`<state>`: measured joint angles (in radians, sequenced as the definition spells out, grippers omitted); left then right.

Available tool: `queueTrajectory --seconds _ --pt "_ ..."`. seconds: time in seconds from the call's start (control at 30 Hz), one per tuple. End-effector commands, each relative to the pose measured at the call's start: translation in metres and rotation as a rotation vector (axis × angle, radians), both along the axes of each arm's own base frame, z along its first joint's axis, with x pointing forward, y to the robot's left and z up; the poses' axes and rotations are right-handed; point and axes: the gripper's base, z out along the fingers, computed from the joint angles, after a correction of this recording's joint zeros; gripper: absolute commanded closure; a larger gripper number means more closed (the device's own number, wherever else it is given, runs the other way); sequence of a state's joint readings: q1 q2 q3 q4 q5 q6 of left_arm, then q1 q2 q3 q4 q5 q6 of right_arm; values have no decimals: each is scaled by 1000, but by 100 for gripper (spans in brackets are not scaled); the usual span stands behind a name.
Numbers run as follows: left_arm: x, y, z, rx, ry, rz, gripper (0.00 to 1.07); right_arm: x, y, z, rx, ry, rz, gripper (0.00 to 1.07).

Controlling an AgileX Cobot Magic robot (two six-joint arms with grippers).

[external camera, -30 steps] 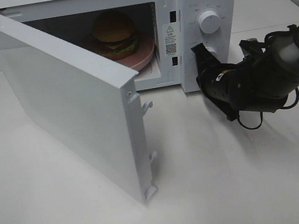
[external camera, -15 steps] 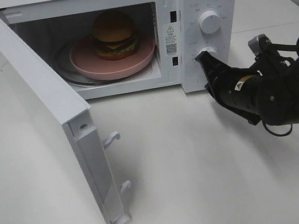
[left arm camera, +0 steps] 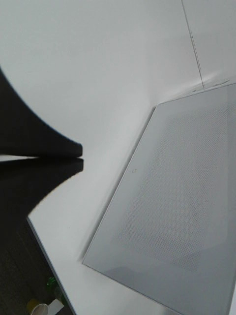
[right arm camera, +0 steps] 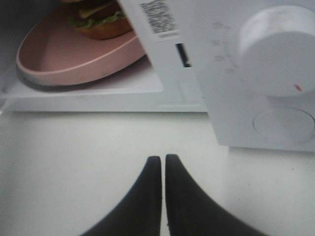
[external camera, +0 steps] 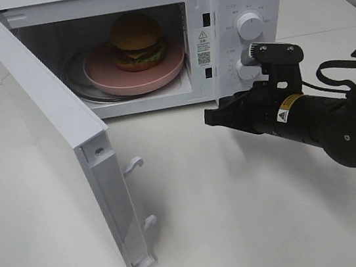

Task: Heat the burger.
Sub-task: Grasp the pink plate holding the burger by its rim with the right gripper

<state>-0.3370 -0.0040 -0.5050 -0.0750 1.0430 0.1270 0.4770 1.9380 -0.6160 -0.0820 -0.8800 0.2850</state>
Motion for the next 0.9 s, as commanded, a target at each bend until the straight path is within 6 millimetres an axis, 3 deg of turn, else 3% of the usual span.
queueTrajectory --seconds 0.03,0.4,0.9 --pt "-3 1 0 -6 -20 -1 106 -1 3 7 -100 -99 104 104" --pt "-3 1 0 -6 -20 -1 106 -4 -1 14 -201 -29 124 102" --pt "-3 1 0 -6 -20 -1 106 -6 -15 67 -557 477 118 101"
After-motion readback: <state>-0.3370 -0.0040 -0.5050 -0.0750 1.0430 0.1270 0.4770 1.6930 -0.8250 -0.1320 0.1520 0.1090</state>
